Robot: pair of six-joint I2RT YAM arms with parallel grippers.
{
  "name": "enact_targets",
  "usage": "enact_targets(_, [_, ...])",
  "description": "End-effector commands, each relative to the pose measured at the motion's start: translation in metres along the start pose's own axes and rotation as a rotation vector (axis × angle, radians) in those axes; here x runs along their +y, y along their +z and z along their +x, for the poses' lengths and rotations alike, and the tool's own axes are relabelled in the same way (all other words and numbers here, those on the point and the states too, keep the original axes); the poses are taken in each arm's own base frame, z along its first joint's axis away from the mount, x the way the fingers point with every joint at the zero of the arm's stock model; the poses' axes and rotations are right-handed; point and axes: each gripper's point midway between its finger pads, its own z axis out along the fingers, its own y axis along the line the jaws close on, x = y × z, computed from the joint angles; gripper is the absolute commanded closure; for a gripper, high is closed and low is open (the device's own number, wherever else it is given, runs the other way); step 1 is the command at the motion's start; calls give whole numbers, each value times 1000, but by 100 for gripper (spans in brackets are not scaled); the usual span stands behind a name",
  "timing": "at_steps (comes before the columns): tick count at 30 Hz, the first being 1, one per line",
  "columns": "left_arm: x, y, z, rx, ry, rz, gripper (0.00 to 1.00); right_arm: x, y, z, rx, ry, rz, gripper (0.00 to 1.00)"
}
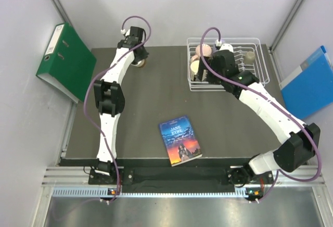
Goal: Unload the cups from the dish rack
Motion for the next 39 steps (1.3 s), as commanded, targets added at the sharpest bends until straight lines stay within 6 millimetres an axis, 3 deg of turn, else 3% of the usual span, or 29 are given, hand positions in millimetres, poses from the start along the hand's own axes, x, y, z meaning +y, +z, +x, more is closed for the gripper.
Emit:
enact_targets(1, [46, 11, -28, -34, -75, -119, 100, -2, -12, -4, -7, -48, 21, 0])
enact_targets(5, [51, 27, -5, 20, -90, -143, 100, -4, -13, -4, -1, -51, 29, 0])
enact_targets(9, [60, 19, 8, 20, -26, -240, 100, -4, -11, -4, 1, -58, 36, 0])
enact_targets(13, [79, -5, 15, 43, 16, -343, 100, -4, -9, -2, 8, -57, 34, 0])
enact_targets(15, [93, -13, 30, 78, 37, -395, 100, -4, -9, 1, 18, -55, 36, 0])
enact_targets(16, [90, -29, 24, 62, 38, -384, 100, -5, -9, 2, 18, -51, 40, 0])
enact_targets(17, [95, -30, 40, 93, 60, -401, 100, -5, -8, 4, 25, -50, 39, 0])
enact_targets(19, [89, -50, 41, 88, 69, -381, 100, -4, -7, 9, 36, -42, 33, 0])
enact_targets(20, [95, -53, 54, 124, 77, -390, 100, -4, -6, 11, 40, -38, 32, 0])
enact_targets(26, [96, -81, 86, 242, 65, -350, 100, -4, -3, 21, 57, -30, 31, 0])
enact_targets(31, [104, -81, 112, 310, 56, -349, 100, -1, 1, 30, 79, -30, 32, 0])
enact_targets(36, [100, -81, 132, 335, 13, -266, 100, 0, -1, 34, 84, -35, 37, 0])
enact_targets(39, [111, -77, 146, 351, 21, -290, 100, 1, -2, 37, 87, -33, 37, 0])
